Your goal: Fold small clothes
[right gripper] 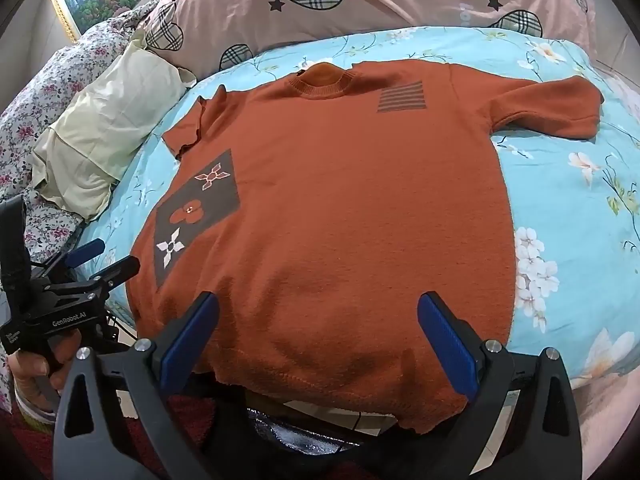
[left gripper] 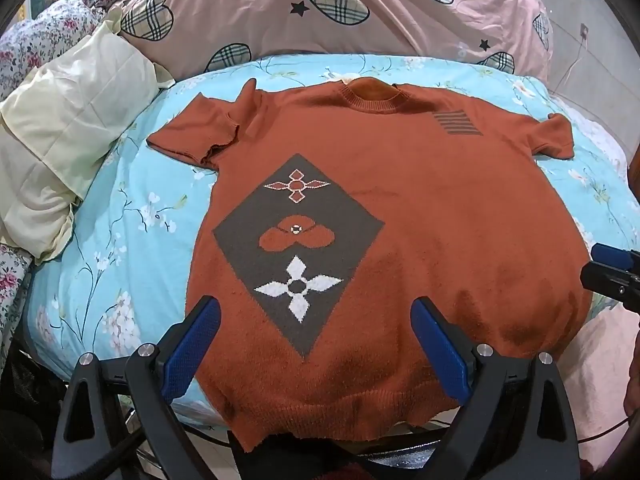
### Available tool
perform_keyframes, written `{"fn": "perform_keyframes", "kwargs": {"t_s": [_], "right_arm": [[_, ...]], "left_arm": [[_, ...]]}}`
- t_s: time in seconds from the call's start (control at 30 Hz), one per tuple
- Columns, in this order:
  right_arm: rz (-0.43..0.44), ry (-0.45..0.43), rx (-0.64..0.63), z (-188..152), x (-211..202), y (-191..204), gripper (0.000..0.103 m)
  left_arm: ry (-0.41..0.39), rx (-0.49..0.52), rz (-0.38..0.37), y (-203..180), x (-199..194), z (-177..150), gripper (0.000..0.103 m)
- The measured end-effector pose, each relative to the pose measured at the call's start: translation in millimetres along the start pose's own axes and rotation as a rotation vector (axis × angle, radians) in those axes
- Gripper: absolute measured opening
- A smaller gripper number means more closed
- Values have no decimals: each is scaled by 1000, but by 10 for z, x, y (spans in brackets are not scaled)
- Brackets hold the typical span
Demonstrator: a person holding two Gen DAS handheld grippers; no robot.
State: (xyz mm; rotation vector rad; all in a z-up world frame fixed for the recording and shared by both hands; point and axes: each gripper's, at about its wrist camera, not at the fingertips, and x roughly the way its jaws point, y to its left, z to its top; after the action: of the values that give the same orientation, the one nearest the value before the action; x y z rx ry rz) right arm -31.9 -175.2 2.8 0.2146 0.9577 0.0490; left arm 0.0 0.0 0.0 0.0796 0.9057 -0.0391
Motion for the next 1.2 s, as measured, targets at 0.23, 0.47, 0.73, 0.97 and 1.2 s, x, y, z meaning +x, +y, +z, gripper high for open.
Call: {"fn": "perform_keyframes", "kwargs": {"t_s": [0.23, 0.47, 0.73, 0.97, 1.2], "right_arm": [[-4, -1, -1, 6, -55, -8, 99], [4, 7, 3, 8, -68, -27, 99], [1, 3, 3, -12, -63, 35, 99], [3, 1, 9, -22, -74, 58, 99], [-1, -17, 17, 22, -6, -42, 99]], "left_arm": [[0, -1, -1, -2, 1, -2, 96], [0, 0, -1, -8, 7, -8, 96], [0, -2, 0, -7, 6, -12, 96], [2, 1, -1, -21, 36, -24, 96], [29, 3, -20, -35, 110, 2, 97]]}}
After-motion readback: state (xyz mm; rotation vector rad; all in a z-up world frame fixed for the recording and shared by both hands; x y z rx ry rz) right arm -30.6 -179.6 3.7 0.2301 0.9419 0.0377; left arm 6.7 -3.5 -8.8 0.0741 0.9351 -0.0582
